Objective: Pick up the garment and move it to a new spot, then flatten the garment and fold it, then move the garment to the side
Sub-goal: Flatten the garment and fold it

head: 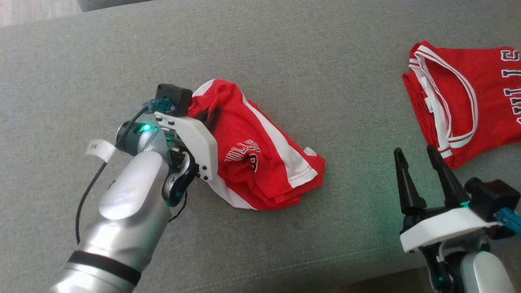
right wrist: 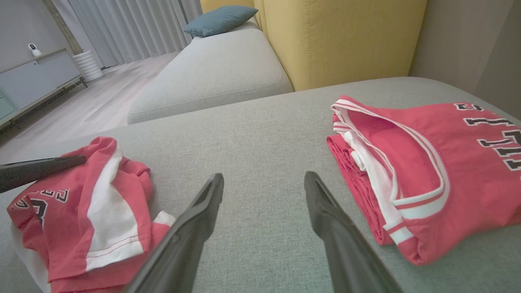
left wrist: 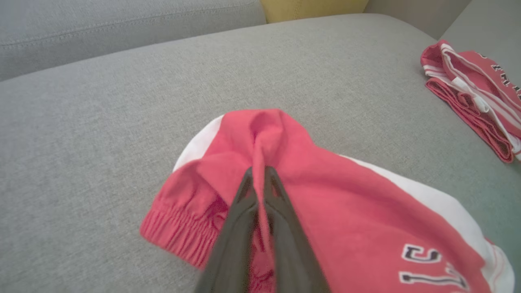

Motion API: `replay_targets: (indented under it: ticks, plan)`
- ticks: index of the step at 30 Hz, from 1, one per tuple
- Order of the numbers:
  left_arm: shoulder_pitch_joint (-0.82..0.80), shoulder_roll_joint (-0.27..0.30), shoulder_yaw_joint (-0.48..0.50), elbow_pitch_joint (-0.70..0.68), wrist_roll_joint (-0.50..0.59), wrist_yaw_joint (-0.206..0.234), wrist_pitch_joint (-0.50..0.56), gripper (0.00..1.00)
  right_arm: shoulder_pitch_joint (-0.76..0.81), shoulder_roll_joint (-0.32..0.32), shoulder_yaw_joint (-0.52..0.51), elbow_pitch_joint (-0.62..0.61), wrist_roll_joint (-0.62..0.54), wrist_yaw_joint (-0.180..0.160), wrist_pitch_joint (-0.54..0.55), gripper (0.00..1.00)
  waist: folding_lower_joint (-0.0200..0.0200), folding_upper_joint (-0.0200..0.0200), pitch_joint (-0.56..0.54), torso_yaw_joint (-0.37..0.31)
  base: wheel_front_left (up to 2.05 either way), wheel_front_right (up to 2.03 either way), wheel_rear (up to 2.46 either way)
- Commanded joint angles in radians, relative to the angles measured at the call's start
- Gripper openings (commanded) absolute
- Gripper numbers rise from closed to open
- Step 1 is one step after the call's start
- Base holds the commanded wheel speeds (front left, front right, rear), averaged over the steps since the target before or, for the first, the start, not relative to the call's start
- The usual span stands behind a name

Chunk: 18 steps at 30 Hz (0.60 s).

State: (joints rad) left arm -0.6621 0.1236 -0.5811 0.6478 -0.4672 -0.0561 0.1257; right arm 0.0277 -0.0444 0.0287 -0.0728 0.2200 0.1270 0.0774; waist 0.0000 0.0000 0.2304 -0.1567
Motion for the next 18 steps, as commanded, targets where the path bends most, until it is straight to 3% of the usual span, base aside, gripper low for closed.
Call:
replay_targets:
  ticks: [1,9,18]
  plan:
    - [-0.051,0.019,0.022,-0.026,0.007,-0.001,-0.018,0.00,-0.034,-0.006,0.020,-0.031,0.006,0.004,-0.015,1.00,0.0000,0.0000,-0.002,0.002,0.00,0.00,0.00]
    - [0.055,0.047,-0.050,-0.163,0.076,0.024,-0.086,0.00,-0.019,-0.006,-0.002,-0.024,0.008,0.004,-0.014,1.00,0.0000,0.0000,-0.031,0.058,0.00,0.00,0.00]
    - [0.290,0.098,-0.153,-0.380,0.108,0.063,-0.038,0.00,-0.013,-0.006,-0.005,-0.032,0.002,0.004,0.006,1.00,0.0000,0.0000,-0.051,0.125,0.00,0.00,0.00]
